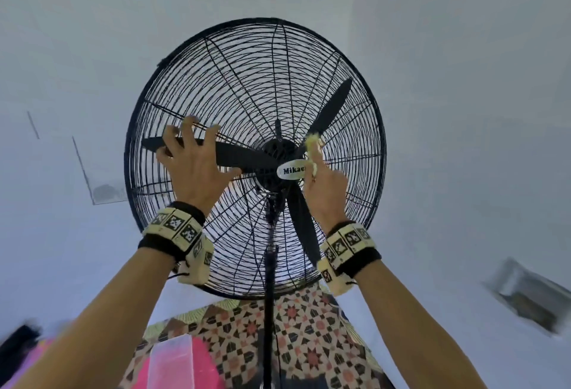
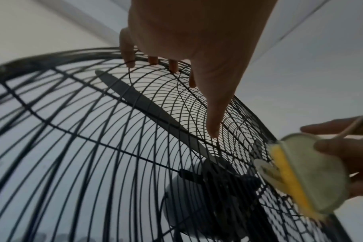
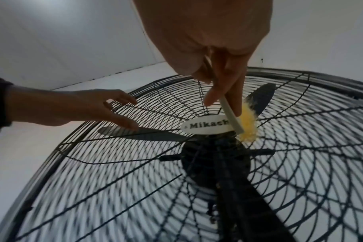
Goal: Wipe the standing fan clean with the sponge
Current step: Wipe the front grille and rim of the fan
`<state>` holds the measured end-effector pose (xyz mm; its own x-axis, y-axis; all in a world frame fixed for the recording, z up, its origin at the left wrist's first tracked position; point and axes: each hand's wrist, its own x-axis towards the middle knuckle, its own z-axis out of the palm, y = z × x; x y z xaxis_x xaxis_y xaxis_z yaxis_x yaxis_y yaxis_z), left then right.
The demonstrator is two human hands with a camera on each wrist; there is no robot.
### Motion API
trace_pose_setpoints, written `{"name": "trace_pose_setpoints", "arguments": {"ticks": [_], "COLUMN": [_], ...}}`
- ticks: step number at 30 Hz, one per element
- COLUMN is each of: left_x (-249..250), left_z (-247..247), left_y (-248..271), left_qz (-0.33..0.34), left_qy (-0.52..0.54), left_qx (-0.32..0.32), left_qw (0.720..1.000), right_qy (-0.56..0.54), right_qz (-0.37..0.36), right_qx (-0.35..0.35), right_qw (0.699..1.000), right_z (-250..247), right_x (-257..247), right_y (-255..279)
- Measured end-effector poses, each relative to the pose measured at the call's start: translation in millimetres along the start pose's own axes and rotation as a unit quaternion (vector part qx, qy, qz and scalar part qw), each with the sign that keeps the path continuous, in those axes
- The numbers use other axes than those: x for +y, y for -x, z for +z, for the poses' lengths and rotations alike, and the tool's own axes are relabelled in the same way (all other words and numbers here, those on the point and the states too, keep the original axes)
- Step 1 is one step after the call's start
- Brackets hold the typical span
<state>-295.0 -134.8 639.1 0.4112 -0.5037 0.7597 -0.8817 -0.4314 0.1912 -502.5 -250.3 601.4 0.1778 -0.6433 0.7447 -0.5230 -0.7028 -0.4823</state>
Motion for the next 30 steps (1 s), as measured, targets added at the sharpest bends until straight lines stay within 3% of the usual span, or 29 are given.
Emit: {"name": "trace_pose_setpoints", "arguments": {"ticks": [2,4,6,9,12,16,20,23,26,28,30], "left_x": [0,-2,-5,-11,-10,-6,4,4,-11,-33,-64], "left_z": [1,4,6,6,6,3,-5,-9,-4,-1,0], "left_y": [-1,-2,-2,1,5,7,29,77,139,174,203], "left_qz": [-0.001,0.003,0.006,0.012,0.016,0.007,-0.007,-0.011,-0.094,-0.18,-0.248], "left_qy": [-0.003,0.008,0.021,0.019,0.013,-0.004,-0.04,0.122,0.324,0.426,0.514], "left_qx": [-0.002,-0.002,0.002,0.011,0.009,-0.011,-0.05,-0.028,-0.151,-0.214,-0.229], "left_qw": [1.0,1.0,1.0,1.0,1.0,1.0,0.998,0.992,0.929,0.86,0.788], "right_qy": [-0.046,-0.097,-0.107,-0.035,0.025,-0.122,-0.253,-0.315,-0.331,-0.343,-0.353], "right_qz": [-0.059,-0.074,-0.044,0.011,0.02,-0.006,0.06,0.091,0.098,0.114,0.133], "right_qx": [-0.037,-0.072,-0.045,0.046,0.008,-0.084,-0.053,-0.022,-0.027,-0.04,-0.065], "right_qw": [0.996,0.99,0.992,0.998,0.999,0.989,0.964,0.944,0.938,0.931,0.924], "right_z": [-3,-9,-15,-16,-4,-2,-14,-7,5,14,25], "right_x": [-18,-28,-27,-20,-24,-35,-46,-60,-82,-97,-109], "right_y": [7,13,14,8,15,29,53,89,138,169,198]}}
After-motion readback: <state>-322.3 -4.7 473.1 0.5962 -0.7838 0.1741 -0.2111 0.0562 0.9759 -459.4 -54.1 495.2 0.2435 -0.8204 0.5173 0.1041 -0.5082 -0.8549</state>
